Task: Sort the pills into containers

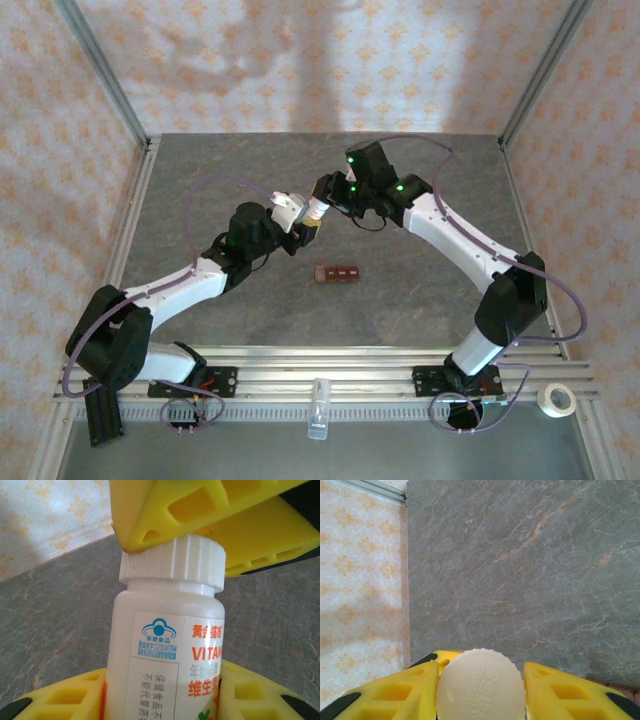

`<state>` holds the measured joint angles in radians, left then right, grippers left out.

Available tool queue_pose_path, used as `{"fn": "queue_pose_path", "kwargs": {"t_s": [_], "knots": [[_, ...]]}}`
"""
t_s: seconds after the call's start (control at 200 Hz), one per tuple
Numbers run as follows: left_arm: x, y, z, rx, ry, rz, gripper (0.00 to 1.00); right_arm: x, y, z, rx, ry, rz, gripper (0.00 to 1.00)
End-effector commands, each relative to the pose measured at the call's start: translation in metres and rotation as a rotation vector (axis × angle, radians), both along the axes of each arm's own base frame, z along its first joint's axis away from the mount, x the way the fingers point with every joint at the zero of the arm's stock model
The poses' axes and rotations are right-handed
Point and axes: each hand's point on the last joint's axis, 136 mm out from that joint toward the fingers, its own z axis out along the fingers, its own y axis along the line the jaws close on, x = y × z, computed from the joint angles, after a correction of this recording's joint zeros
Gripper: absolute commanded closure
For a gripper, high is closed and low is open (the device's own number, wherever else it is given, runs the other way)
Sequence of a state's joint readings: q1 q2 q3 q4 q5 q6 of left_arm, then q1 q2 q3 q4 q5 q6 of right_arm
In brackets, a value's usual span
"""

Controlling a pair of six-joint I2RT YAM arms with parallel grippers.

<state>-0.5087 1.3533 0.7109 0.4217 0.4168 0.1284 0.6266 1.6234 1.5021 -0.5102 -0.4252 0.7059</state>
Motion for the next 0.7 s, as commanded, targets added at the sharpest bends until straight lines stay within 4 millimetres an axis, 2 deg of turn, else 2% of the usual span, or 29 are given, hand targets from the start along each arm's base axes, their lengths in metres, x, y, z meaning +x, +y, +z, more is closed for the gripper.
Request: {"fn": "queue_pose_path", "kwargs": {"t_s": [0.0, 0.22, 0.43, 0.526, 0.691], "knots": [[0.007, -0.007, 0.021, -0.038, -0.047, -0.005, 1.0, 0.004, 0.009, 0.003, 0.018, -0.028, 0.033, 0.59], [0.008, -0.008, 0.027, -0.053, -0.054, -0.005, 1.0, 0.0, 0.009, -0.012, -0.007, -0.012, 0.057, 0.55], [0.008, -0.008, 0.026, -0.048, -0.049, -0.01, 1.0, 0.001, 0.008, -0.015, -0.024, -0.016, 0.056, 0.52], [0.007, -0.008, 0.027, -0.046, -0.049, -0.012, 1.0, 0.002, 0.007, -0.016, -0.028, -0.015, 0.055, 0.45], [0.007, -0.009, 0.027, -0.045, -0.047, -0.016, 1.0, 0.002, 0.006, -0.015, -0.031, -0.021, 0.055, 0.5]]}}
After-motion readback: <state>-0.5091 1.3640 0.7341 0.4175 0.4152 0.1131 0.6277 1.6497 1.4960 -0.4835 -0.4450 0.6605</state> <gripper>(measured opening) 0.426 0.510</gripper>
